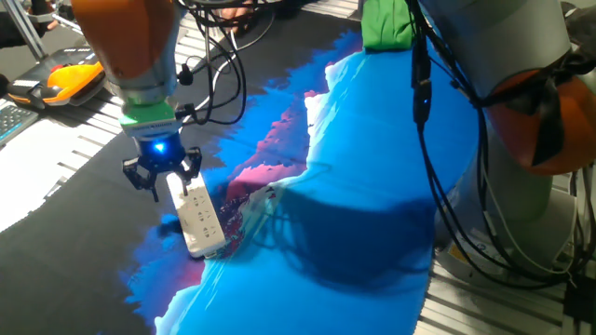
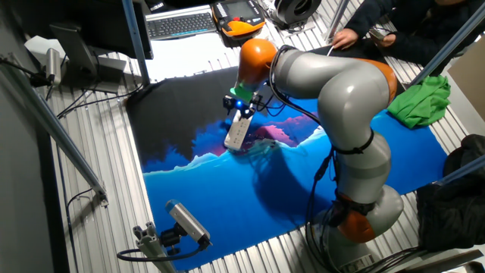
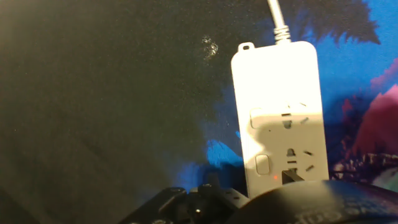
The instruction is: Turn off the power strip by pressing the button
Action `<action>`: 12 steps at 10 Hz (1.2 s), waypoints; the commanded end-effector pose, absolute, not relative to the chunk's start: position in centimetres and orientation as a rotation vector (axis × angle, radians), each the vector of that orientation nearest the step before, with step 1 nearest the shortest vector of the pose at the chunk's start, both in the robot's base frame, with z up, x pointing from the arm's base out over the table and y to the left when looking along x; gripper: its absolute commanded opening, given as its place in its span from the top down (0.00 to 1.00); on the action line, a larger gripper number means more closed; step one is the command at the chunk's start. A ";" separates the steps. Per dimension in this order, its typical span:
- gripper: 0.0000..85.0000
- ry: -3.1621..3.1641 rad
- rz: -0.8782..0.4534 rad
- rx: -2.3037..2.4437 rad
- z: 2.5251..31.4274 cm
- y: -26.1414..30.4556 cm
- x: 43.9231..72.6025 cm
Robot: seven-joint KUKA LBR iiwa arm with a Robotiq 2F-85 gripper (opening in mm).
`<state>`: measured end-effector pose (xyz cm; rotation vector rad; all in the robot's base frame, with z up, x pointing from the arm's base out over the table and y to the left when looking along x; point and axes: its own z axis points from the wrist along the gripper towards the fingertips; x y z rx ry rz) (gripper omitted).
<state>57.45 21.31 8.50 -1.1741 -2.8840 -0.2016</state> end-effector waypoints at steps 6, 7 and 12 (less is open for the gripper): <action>0.40 -2.905 -0.231 -1.157 6.6 20.9 58.5; 0.40 -2.910 -0.231 -1.156 6.2 20.9 58.5; 0.40 -2.919 -0.238 -1.149 5.3 20.8 58.6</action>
